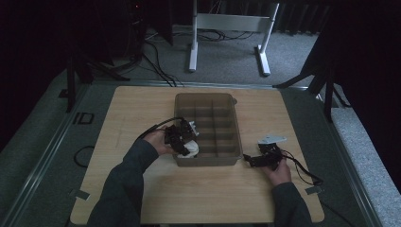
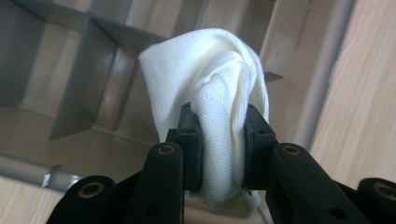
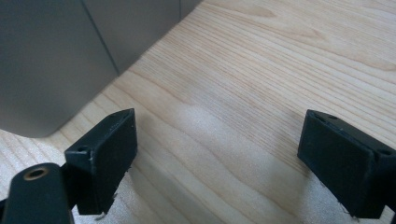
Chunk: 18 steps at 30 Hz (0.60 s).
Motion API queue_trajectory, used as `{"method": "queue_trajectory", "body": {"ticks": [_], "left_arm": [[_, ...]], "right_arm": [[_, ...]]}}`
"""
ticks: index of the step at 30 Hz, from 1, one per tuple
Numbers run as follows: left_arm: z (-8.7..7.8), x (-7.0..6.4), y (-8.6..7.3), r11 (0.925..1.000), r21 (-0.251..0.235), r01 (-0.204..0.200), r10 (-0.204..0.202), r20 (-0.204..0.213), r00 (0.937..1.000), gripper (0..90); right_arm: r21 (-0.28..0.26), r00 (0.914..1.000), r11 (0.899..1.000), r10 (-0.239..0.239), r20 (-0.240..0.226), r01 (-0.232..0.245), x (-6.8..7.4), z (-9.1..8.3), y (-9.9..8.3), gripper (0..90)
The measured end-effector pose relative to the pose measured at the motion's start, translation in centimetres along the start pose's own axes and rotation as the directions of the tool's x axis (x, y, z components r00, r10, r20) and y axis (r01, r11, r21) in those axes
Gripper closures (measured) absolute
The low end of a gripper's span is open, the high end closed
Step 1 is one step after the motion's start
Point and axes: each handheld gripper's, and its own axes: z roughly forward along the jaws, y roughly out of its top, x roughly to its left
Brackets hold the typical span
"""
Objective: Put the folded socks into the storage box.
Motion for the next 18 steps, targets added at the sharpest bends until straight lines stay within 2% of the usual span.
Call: {"method": "queue_trajectory", "body": {"ticks": [2, 7, 15, 18], "left_arm": [[0.66, 0.05, 0.02, 0.9996, 0.028, 0.001, -0.001, 0.001, 1.0000, 73.9], [1.00, 0.30, -0.43, 0.9997, 0.004, 0.025, -0.025, 0.021, 0.9995, 73.3], [1.27, 0.62, -0.50, 0.9990, 0.011, 0.043, -0.043, 0.049, 0.9979, 71.3], [1.16, 0.58, -0.50, 0.9987, 0.011, 0.050, -0.050, 0.066, 0.9966, 65.5]], "right_arm": [[0.000, 1.0000, 1.000, 0.000, 0.000, 0.000, 0.00, 0.00, 0.00, 11.5], [0.000, 1.0000, 1.000, 0.001, 0.000, -0.001, 0.00, 0.00, 0.00, 11.5], [0.000, 1.0000, 1.000, 0.000, 0.000, 0.000, 0.00, 0.00, 0.00, 11.5], [0.000, 1.0000, 1.000, -0.001, 0.000, 0.001, -0.01, 0.00, 0.00, 11.5]]}}
